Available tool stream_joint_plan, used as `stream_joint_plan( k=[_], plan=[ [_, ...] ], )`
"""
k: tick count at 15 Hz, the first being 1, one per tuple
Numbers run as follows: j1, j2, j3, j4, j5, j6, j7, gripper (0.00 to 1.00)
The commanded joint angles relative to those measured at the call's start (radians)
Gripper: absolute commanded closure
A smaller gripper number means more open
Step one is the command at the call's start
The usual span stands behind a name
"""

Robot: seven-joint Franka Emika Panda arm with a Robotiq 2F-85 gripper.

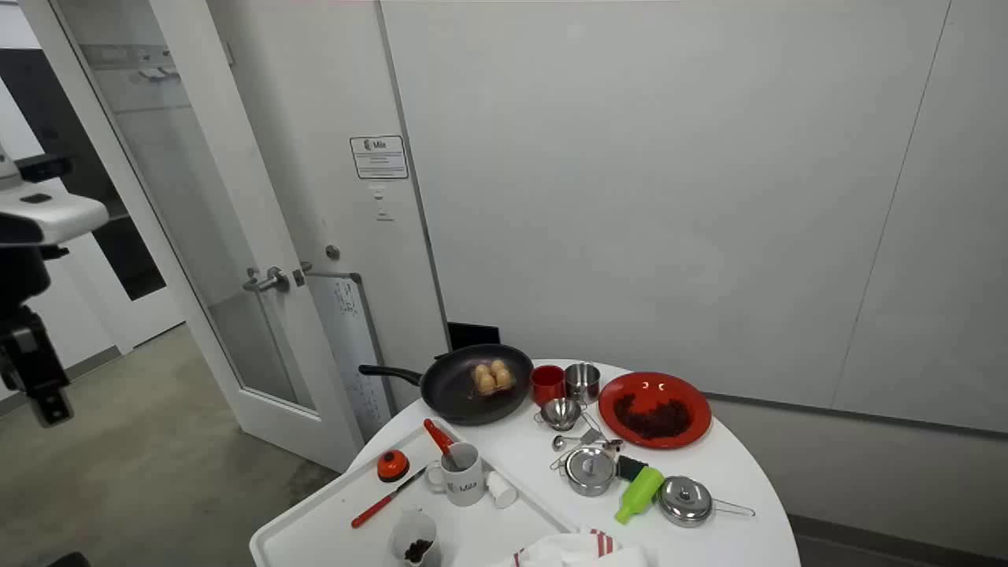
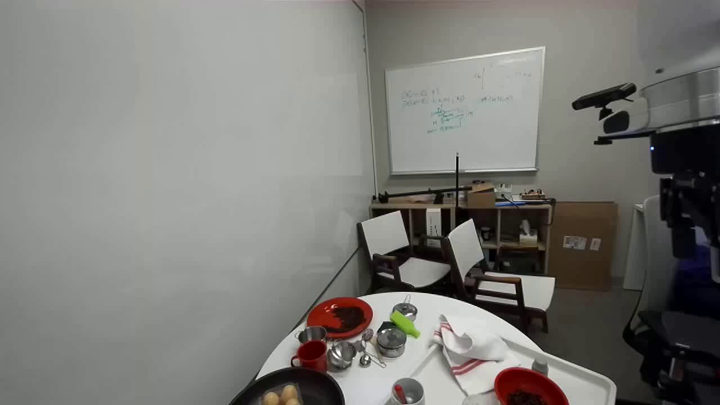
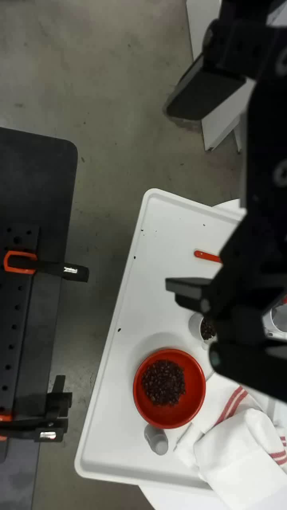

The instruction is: Take the spoon out of the grey mug and set it down on the table

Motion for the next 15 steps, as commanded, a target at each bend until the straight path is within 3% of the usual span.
stream_joint_plan(
  k=[1,15],
  plan=[
    [-0.007,0.000,0.006,0.000,0.004,-0.004,-0.004,0.00],
    [0.001,0.022,0.008,0.012,0.006,0.002,-0.012,0.00]
  ],
)
